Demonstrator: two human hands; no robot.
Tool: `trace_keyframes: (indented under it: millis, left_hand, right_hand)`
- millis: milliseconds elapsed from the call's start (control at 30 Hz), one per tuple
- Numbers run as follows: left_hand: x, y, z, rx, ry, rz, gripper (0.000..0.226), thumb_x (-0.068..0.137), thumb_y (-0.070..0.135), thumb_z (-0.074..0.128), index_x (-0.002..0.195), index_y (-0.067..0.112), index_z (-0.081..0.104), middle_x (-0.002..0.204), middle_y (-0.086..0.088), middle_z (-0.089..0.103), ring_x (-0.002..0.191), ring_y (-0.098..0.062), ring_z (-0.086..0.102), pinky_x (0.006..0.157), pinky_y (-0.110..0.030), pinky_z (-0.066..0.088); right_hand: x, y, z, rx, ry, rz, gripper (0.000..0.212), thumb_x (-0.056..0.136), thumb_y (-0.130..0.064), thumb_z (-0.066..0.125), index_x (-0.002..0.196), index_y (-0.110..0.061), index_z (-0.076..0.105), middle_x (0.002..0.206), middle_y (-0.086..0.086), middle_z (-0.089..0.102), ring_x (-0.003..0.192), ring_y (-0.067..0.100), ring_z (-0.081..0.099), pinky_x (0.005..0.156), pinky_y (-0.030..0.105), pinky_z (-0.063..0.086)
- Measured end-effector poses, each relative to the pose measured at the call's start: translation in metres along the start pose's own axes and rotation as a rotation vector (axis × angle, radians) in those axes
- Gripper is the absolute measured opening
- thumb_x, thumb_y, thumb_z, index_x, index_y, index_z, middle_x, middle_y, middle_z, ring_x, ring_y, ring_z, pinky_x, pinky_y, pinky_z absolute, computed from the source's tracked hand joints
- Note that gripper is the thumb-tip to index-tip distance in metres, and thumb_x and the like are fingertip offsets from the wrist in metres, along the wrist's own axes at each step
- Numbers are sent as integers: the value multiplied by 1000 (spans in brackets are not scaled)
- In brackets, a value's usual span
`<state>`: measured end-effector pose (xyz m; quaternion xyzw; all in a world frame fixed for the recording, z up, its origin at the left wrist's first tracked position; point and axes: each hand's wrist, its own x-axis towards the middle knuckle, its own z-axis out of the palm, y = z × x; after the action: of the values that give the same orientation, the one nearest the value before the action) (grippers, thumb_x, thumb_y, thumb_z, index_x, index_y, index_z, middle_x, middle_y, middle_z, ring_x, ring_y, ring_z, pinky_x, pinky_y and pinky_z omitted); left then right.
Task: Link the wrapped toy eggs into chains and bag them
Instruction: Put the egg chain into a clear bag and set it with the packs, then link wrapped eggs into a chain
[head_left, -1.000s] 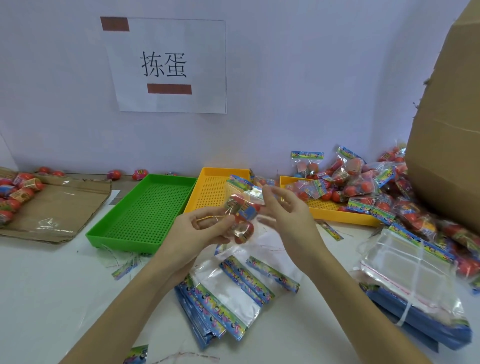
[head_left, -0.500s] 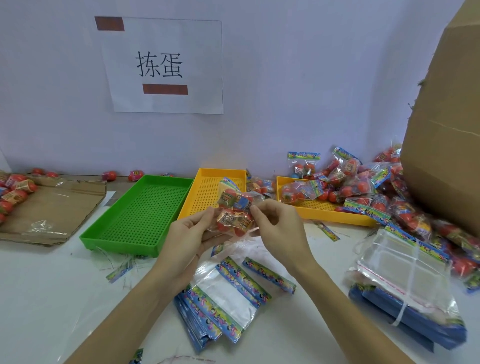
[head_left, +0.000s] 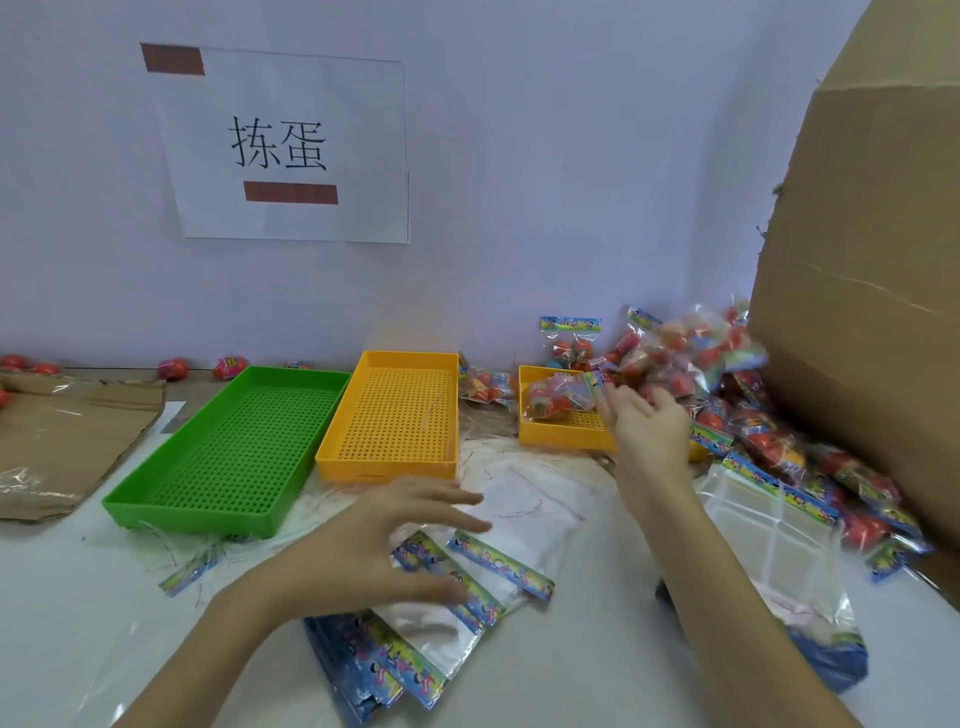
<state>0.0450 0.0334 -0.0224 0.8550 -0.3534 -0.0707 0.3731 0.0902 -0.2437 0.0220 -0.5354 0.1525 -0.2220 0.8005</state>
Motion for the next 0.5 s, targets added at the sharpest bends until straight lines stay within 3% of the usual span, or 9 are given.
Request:
trace_keyframes:
  millis: [67,133,233,367,500]
  left_hand:
    - [-1,-3,2,74,-107,-1,60,76,68,82,131,64,60,153,45,35,149,16,16,120,-25,17]
    - [1,-4,3,129,-97,5,54,77,68,81,127,62,64,151,45,38,147,20,16,120,-20,16]
    - [4,-6,4,155,34,39,37,80,61,81,116,52,76,140,38,55,141,19,31,118,-16,26]
    - [5,-7,3,205,153,78,23,86,54,75,104,42,82,121,31,70,126,11,52,109,-29,43]
    - [2,-6,1,241,183,76,42,91,52,73,132,46,65,114,30,67,116,5,54,102,-20,39]
  right_hand:
    - [-4,5,4,-10,-47,73,58,104,8,46,157,0,25,139,21,59,111,25,71,72,18,60]
    - [-11,6,9,-59,-135,81,40,101,12,45,140,4,48,120,24,70,98,28,76,69,22,62]
    - [-21,10,15,-172,-240,69,26,100,11,46,113,3,68,91,16,78,80,29,78,63,26,62]
    - [-28,15,20,-339,-343,72,30,100,8,45,106,-3,72,82,9,79,73,26,77,61,25,60]
    - [-32,22,20,-510,-502,23,31,102,3,46,100,-10,73,80,4,78,70,17,74,61,23,59]
